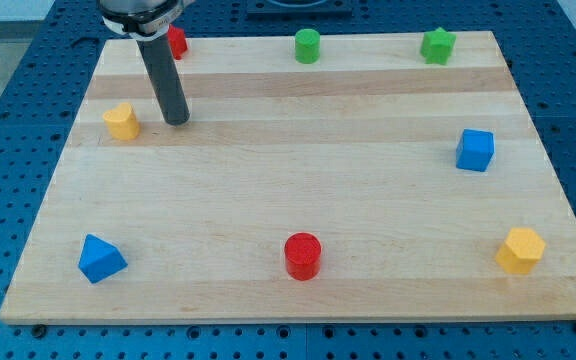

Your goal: Slide red star a bit right

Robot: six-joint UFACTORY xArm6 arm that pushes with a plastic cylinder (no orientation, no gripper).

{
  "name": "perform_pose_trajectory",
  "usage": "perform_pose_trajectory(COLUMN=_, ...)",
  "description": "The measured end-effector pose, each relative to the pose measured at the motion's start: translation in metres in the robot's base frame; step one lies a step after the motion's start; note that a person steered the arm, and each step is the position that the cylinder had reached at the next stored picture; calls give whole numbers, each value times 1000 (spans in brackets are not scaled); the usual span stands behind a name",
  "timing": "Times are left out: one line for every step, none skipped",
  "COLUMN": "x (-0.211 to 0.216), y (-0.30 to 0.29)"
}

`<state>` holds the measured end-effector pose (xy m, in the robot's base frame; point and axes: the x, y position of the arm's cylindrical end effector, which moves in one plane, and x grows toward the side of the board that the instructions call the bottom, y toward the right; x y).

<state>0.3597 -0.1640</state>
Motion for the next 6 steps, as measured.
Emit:
perform_pose_trajectory(x=0, y=13)
perform_pose_trajectory(x=0, y=28)
perform_pose_trajectory(x=-34, y=15)
perform_pose_trajectory(x=-57, y=-21)
perform_pose_trajectory(x=-83, y=-65)
perform_pose_trajectory(x=-128, y=-109)
